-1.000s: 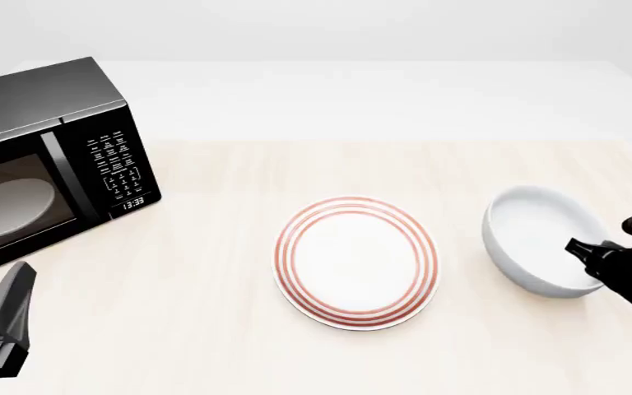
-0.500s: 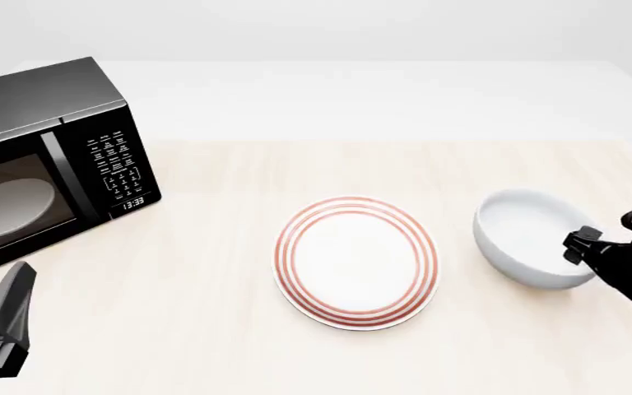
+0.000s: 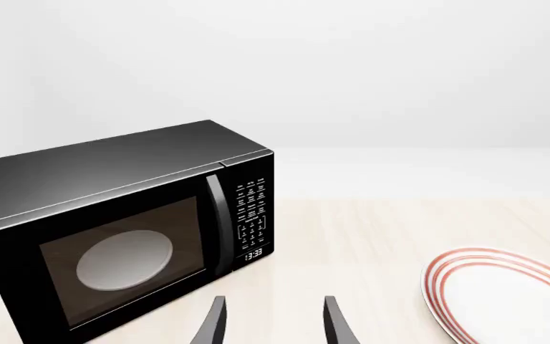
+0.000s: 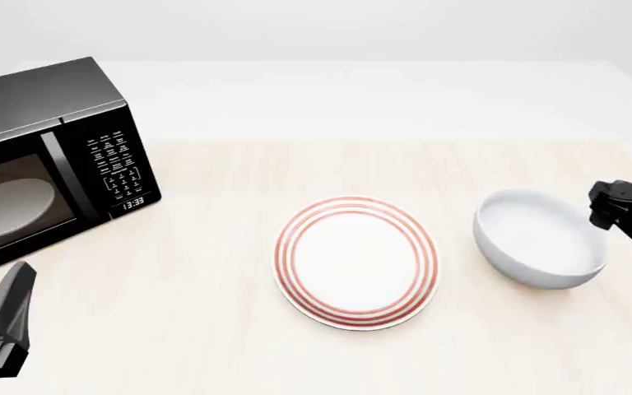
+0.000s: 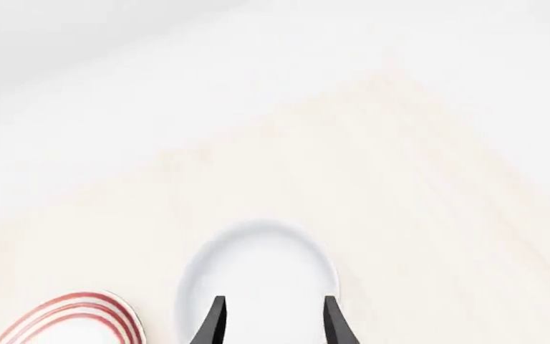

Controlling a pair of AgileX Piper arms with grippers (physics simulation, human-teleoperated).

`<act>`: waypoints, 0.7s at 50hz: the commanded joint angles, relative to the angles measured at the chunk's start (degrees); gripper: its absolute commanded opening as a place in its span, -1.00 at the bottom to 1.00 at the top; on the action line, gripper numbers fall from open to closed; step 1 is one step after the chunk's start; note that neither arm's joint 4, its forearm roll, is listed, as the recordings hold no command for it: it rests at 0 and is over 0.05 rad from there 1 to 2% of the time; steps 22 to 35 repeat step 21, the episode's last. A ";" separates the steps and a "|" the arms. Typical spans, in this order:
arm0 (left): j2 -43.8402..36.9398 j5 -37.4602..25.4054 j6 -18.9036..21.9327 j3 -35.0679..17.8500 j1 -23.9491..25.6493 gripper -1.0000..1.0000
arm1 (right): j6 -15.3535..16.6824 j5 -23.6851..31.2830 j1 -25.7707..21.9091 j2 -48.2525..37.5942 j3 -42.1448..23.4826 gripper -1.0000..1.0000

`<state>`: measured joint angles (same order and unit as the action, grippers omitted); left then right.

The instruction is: Put the white bowl to the right of the plate.

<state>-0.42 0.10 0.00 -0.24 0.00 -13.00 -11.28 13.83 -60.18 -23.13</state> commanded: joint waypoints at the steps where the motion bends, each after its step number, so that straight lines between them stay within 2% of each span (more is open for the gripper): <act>1: 0.00 0.00 0.00 0.00 0.00 1.00 | 0.31 6.92 -6.39 13.94 1.32 1.00; 4: 0.00 0.00 0.00 0.00 0.00 1.00 | -0.74 7.50 -7.34 16.24 2.61 1.00; 6: 0.00 0.00 0.00 0.00 0.00 1.00 | 0.26 7.80 -10.36 16.15 3.55 1.00; 7: 0.00 0.00 0.00 0.00 0.00 1.00 | 0.33 8.84 -10.06 18.52 4.23 1.00; 11: 0.00 0.00 0.00 0.00 0.00 1.00 | 3.70 10.68 -12.99 22.55 4.75 1.00; 12: 0.00 0.00 0.00 0.00 0.00 1.00 | 5.56 10.27 -13.06 23.87 5.72 1.00; 14: 0.00 0.00 0.00 0.00 0.00 1.00 | 5.54 8.70 -15.18 23.55 7.27 1.00; 15: 0.00 0.00 0.00 0.00 0.00 1.00 | 6.35 8.15 -16.40 26.67 8.47 1.00; 18: 0.00 0.00 0.00 0.00 0.00 1.00 | 8.93 4.77 -17.30 28.32 11.50 1.00; 19: 0.00 0.00 0.00 0.00 0.00 1.00 | 8.81 3.12 -18.51 29.36 12.82 1.00; 21: 0.00 0.00 0.00 0.00 0.00 1.00 | 7.80 -2.32 -17.72 25.17 15.94 1.00; 35: 0.00 0.00 0.00 0.00 0.00 1.00 | 7.80 -2.32 -17.72 25.17 15.94 1.00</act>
